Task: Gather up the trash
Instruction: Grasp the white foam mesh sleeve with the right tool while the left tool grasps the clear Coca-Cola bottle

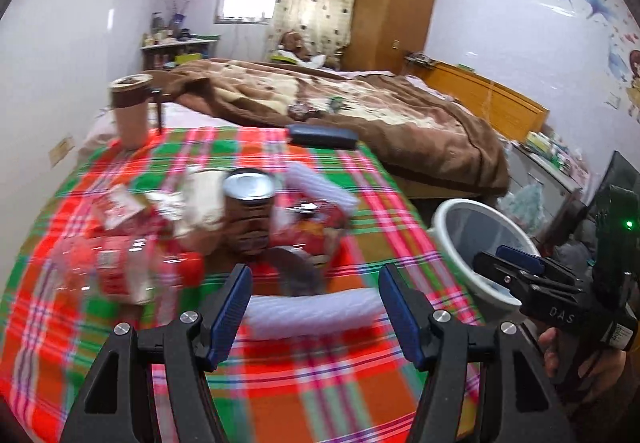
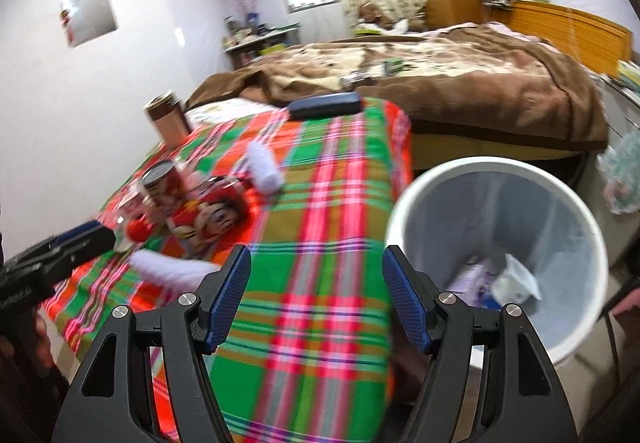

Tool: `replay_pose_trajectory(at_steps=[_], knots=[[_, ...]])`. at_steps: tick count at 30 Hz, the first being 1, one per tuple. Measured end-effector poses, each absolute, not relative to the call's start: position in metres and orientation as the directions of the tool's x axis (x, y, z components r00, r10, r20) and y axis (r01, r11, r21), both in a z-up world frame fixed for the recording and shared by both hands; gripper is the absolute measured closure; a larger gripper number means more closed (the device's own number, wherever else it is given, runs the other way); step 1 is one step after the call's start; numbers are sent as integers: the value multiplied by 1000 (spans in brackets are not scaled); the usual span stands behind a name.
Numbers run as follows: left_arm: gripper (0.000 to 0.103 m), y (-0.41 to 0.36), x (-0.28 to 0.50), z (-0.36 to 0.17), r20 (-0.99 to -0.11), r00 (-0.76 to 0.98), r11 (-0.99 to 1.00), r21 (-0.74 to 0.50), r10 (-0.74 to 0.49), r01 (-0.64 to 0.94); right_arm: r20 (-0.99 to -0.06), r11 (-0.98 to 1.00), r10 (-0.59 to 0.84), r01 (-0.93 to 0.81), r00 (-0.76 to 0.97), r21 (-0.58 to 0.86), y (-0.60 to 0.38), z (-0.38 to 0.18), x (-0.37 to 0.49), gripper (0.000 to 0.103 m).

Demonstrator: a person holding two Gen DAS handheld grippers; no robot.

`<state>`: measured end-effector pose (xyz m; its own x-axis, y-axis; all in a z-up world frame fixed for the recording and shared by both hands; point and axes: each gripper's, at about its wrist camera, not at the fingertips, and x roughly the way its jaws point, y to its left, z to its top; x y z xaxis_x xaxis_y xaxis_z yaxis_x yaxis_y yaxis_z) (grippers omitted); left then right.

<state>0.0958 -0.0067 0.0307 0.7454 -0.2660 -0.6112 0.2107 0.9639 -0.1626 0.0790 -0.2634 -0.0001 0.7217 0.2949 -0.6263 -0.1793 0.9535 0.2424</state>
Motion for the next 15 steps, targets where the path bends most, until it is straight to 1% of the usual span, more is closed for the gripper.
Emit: replay_pose_trajectory(at_steps=[5, 15], knots=[[38, 36, 93, 26, -615, 760, 976, -170, -212, 134, -630, 936, 352, -270, 692, 227, -232, -2, 79, 34], [37, 93, 98, 21, -621, 771, 988, -140, -141, 68, -655, 894, 426, -402, 624, 199, -175, -4, 83, 34]])
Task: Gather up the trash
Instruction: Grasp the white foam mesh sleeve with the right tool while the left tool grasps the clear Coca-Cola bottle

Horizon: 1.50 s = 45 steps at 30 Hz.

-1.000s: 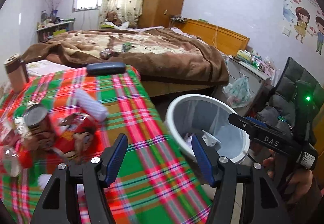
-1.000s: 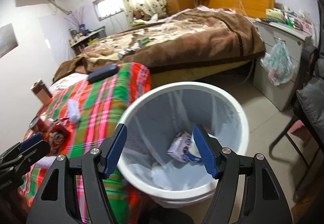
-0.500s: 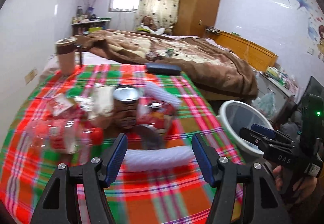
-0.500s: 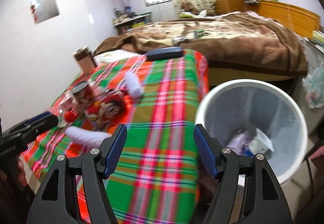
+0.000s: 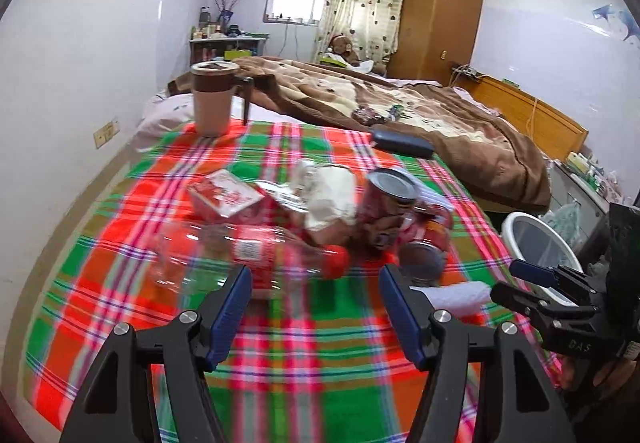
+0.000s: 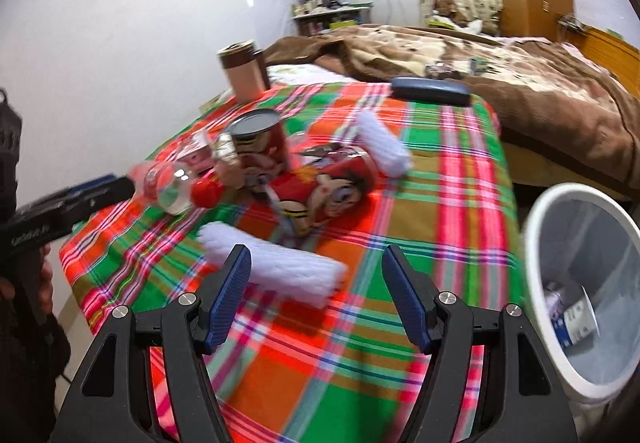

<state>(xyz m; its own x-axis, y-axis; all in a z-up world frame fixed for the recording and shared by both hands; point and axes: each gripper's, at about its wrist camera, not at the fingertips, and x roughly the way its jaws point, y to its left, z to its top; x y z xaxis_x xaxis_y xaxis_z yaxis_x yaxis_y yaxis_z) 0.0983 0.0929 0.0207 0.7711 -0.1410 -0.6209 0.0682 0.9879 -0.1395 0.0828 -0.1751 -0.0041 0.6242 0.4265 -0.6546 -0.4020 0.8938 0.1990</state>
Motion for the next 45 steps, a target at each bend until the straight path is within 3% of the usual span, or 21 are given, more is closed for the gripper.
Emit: replay_pose_trajectory(at_steps=[10, 24, 28, 31, 40, 45], knots=[[35, 140, 126, 17, -648, 755, 994, -99, -97, 43, -693, 844, 447, -524, 565, 118, -131, -11, 90, 34], [35, 160, 173, -1, -730, 658, 981, -86, -182, 176, -766, 842, 365, -538, 529, 30, -123, -22, 91, 34], [35, 156, 169, -4, -737, 637, 970, -112, -226, 215, -764, 860, 346, -510, 545, 24, -122, -21, 91, 53], [35, 145, 163, -8, -753, 604, 959, -131, -261, 251, -761, 869, 357, -492, 541, 57, -124, -20, 93, 60], [35, 111, 138, -12, -780, 559, 930, -76, -280, 360, -756, 900, 338, -428, 561, 85, -132, -19, 89, 74], [35, 107, 147, -8, -779, 570, 927, -38, -261, 372, -762, 907, 336, -408, 553, 104, -134, -19, 92, 76]])
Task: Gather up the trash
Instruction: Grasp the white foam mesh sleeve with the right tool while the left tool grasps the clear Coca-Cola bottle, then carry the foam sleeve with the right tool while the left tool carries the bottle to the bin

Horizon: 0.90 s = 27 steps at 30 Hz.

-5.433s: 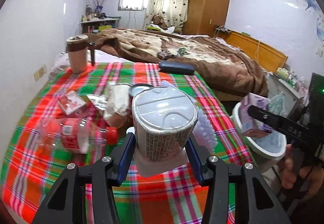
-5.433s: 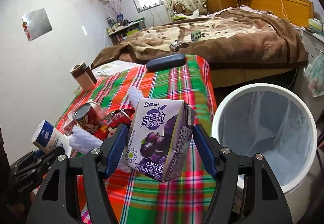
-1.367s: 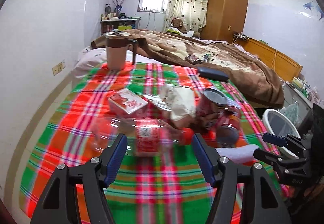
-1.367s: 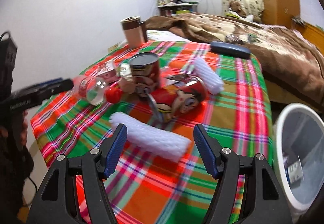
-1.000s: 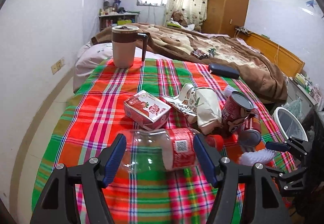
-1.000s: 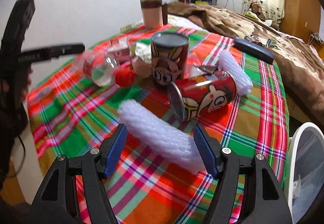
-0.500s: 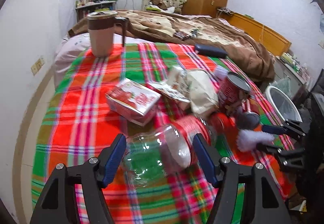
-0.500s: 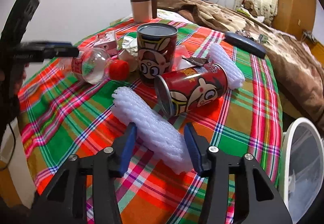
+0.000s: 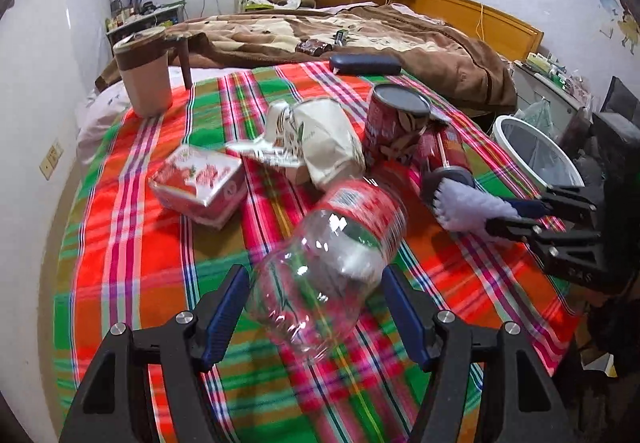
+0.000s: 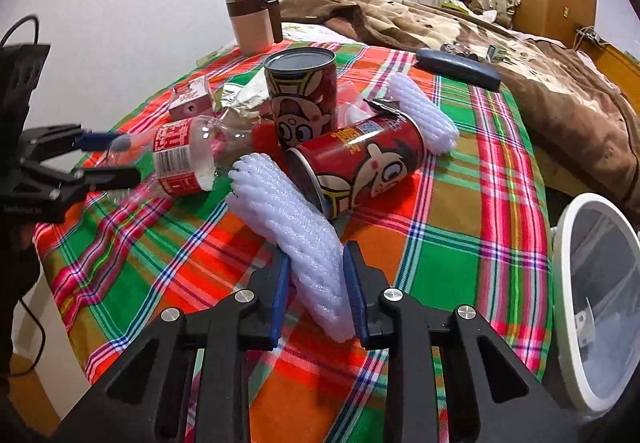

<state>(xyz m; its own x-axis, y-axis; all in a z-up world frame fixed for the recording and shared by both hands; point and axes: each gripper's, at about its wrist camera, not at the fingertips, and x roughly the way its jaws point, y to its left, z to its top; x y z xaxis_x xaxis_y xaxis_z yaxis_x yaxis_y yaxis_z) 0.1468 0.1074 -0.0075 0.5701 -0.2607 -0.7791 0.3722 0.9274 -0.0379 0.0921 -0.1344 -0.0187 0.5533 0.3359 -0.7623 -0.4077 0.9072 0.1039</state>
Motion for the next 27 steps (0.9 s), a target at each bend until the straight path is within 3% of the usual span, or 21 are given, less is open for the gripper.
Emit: replay_pose_trajectory(at_steps=[9, 17, 23, 27], knots=[[33, 78, 154, -8, -810, 541, 880, 68, -226, 470, -759, 913, 339, -388, 557, 123, -146, -15, 89, 76], [33, 54, 115, -12, -834, 463, 798, 47, -300, 601, -754, 923, 337, -355, 564, 147, -163, -19, 88, 76], [33, 55, 125, 14, -782, 515, 817, 15, -349, 576, -750, 936, 322, -313, 577, 160, -177, -18, 87, 76], [33, 44, 145, 7, -816, 483, 815, 24, -319, 579, -749, 937, 325, -306, 577, 170, -180, -19, 87, 76]])
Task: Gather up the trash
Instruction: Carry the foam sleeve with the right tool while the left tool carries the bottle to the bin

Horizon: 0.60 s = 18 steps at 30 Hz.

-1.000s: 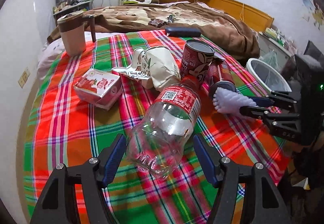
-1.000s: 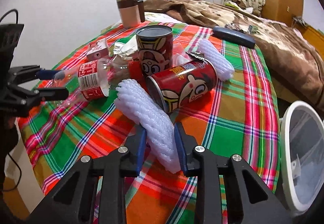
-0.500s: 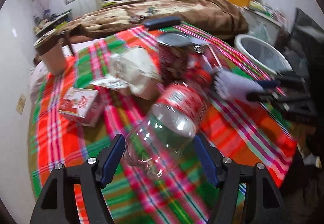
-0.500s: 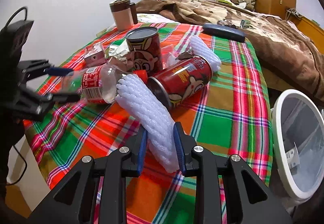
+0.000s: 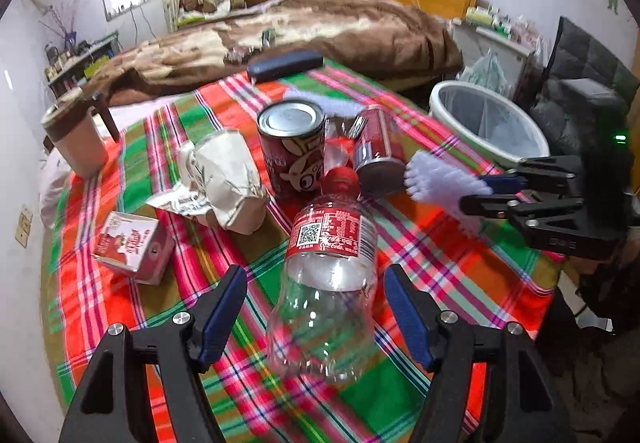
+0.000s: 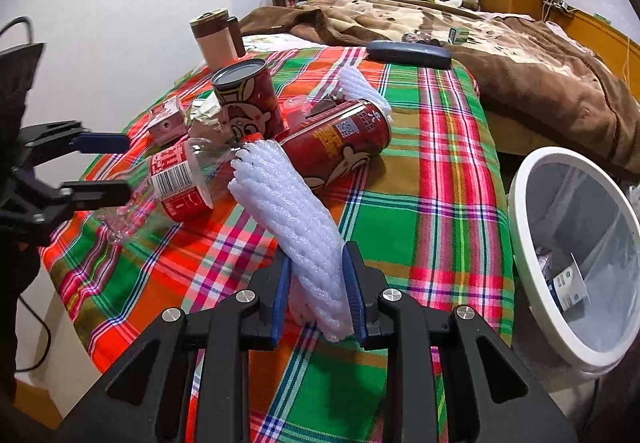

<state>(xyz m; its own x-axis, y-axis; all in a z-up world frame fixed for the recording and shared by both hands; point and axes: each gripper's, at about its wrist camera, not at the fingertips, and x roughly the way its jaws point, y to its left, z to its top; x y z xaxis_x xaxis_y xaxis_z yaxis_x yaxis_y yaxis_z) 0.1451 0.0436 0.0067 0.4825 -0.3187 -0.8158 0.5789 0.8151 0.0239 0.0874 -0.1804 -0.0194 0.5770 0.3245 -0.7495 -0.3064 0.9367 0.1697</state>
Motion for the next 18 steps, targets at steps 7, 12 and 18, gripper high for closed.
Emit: replay_pose_trajectory(at_steps=[7, 12, 18], knots=[[33, 25, 160, -15, -857, 415, 809, -4, -305, 587, -746, 934, 334, -309, 576, 180, -180, -20, 87, 76], [33, 19, 160, -22, -862, 435, 831, 31, -259, 556, -742, 931, 342, -312, 576, 187, -182, -21, 85, 76], [33, 15, 160, -26, -868, 421, 836, 12, -264, 549, -737, 929, 351, -311, 577, 199, -186, -20, 83, 76]])
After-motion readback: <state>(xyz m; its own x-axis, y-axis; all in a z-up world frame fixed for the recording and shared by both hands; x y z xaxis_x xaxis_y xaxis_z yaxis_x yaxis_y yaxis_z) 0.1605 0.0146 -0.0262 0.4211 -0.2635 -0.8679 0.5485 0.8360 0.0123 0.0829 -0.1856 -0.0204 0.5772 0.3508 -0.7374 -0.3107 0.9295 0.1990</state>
